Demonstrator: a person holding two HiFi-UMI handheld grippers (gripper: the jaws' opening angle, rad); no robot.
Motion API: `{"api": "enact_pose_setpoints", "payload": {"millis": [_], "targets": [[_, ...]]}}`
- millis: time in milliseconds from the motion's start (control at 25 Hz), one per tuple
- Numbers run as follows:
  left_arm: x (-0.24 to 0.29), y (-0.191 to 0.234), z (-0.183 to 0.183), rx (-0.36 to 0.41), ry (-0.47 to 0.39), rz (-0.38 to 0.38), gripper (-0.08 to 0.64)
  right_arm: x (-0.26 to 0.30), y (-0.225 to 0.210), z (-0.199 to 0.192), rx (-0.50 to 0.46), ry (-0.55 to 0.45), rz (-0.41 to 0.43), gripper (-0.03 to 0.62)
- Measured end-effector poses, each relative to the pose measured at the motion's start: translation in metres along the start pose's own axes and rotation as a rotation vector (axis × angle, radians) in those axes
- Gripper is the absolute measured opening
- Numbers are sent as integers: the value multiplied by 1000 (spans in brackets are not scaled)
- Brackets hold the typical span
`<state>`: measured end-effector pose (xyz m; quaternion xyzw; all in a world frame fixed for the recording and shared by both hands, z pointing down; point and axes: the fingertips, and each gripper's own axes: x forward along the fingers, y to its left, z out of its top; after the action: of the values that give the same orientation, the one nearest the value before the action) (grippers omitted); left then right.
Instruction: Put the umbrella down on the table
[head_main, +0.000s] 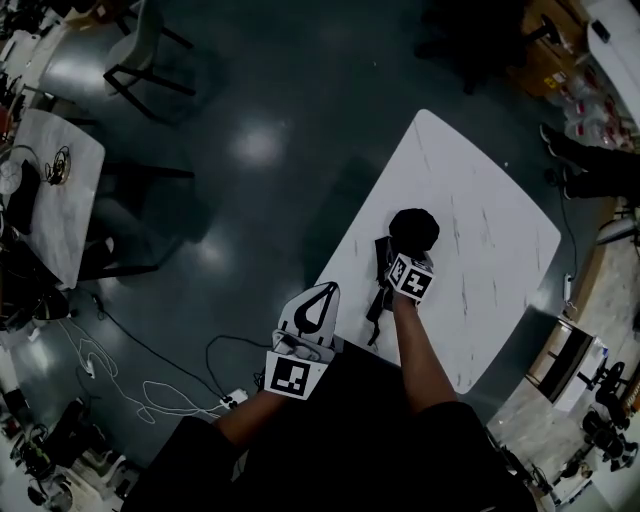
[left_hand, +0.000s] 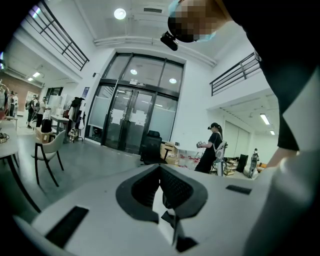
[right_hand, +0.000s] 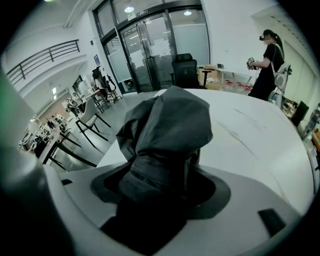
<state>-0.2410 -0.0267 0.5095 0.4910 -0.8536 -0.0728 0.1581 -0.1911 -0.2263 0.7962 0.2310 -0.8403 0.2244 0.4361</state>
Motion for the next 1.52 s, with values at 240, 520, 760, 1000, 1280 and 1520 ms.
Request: {"api": "enact_pose_setpoints", "payload": {"millis": [240, 520, 760, 1000, 1280, 1520], "targets": [[-6, -4, 7, -2, -23, -29, 8, 4, 5, -4, -34, 46, -11, 339], [-11, -13, 11, -1, -23, -126, 8, -1, 7, -7, -23, 99, 19, 362], [-15, -14, 1, -2, -6, -194, 8, -24, 8, 3, -21, 57, 3, 362], [-18, -20, -1, -3, -5, -254, 8, -66, 13, 14, 38, -18, 29, 362], [-10, -68, -8, 10, 25, -434, 6, -138, 29, 31, 95, -173, 89, 362], [-23, -128, 2, 69, 12, -557, 8, -241, 16, 27, 185, -352, 134, 362]]}}
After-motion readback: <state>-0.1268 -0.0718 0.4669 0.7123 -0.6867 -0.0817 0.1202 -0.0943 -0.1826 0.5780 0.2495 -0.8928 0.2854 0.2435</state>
